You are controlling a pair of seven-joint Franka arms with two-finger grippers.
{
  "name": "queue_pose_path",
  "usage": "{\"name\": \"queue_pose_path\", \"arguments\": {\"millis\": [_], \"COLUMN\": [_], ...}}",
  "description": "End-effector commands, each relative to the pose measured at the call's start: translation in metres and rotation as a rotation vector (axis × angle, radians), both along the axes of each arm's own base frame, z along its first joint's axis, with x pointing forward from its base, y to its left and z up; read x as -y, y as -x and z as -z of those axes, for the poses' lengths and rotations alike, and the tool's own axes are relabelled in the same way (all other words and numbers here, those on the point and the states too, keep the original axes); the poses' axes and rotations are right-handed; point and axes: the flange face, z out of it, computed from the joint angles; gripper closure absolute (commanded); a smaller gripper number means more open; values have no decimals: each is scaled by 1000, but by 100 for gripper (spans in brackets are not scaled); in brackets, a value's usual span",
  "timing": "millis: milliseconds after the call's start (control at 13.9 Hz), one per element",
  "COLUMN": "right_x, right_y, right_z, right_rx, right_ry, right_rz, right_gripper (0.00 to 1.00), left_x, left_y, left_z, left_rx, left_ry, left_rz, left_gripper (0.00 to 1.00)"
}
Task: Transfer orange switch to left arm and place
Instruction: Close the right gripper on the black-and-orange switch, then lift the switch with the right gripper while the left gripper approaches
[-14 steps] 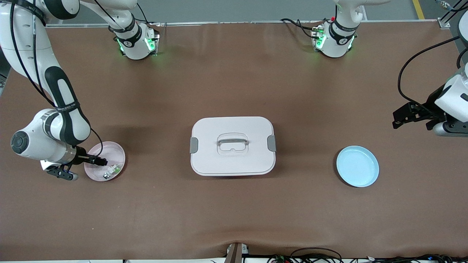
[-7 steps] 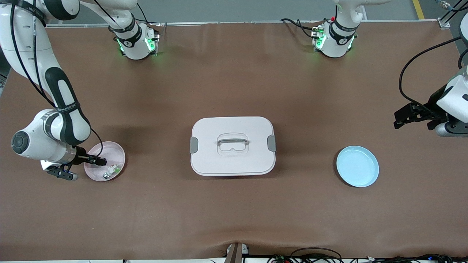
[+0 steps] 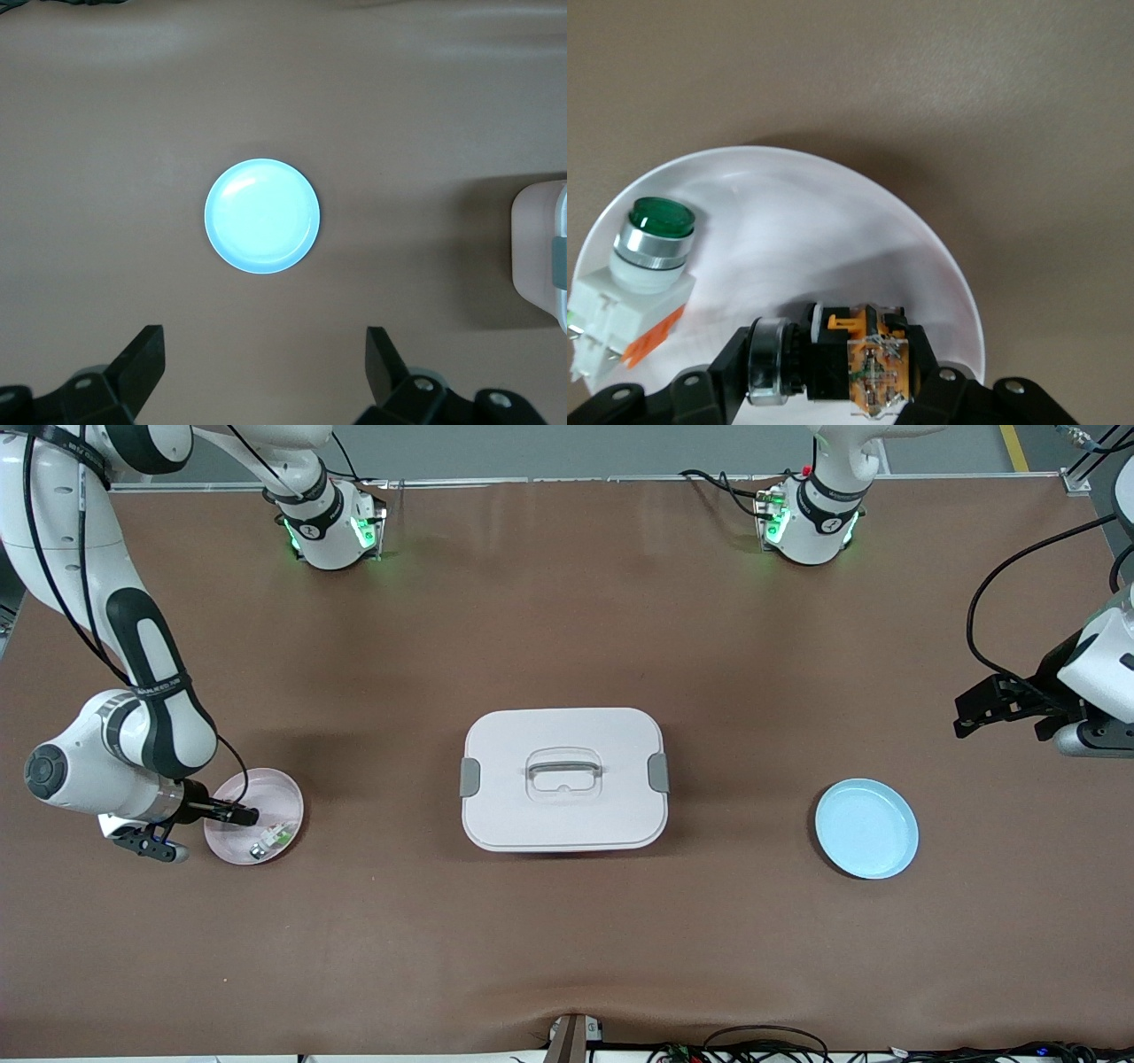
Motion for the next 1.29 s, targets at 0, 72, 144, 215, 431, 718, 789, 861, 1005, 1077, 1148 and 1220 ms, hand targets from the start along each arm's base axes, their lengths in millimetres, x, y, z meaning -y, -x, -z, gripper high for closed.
{"name": "queue_pose_path", "arguments": {"millis": [0, 72, 144, 215, 431, 718, 789, 861, 1005, 1077, 1148, 1220], "right_x": [-4, -4, -7, -11, -23, -78, -91, -105, -136, -151, -166, -179], "right_y": [-8, -12, -17, -21, -22, -22, -22, -23, -24, -24, -23, -22], "right_z": [-17, -31, -48, -60, -90, -133, -144, -154, -171, -178, -183, -186], "right_rx": [-57, -112, -167, -208, -261, -324, -334, -348, -387, -405, -419, -434], "right_ry": [-86, -110, -129, -140, -144, -123, -128, -128, -142, -145, -141, -141], "right_rz": [42, 67, 101, 118, 175, 313, 344, 369, 440, 487, 530, 571], "right_gripper": [100, 100, 100, 100, 100, 100, 100, 100, 100, 100, 100, 100], "left_x": [-3, -3, -3, -3, -3, -23, -30, -47, -64, -72, -74, -73], "left_y": [1, 1, 1, 1, 1, 4, 7, 11, 15, 16, 17, 18], "left_z": [-3, -3, -3, -3, -2, 1, 2, 6, 11, 16, 21, 25], "left_rx": [-3, -3, -3, -3, -5, -30, -47, -79, -101, -104, -106, -109], "left_ry": [12, 12, 12, 12, 11, 67, 114, 139, 211, 273, 337, 384], "left_rz": [3, 3, 3, 3, 4, -18, -24, -26, 36, 28, 15, 5], "left_gripper": [0, 0, 0, 0, 0, 0, 0, 0, 0, 0, 0, 0]}}
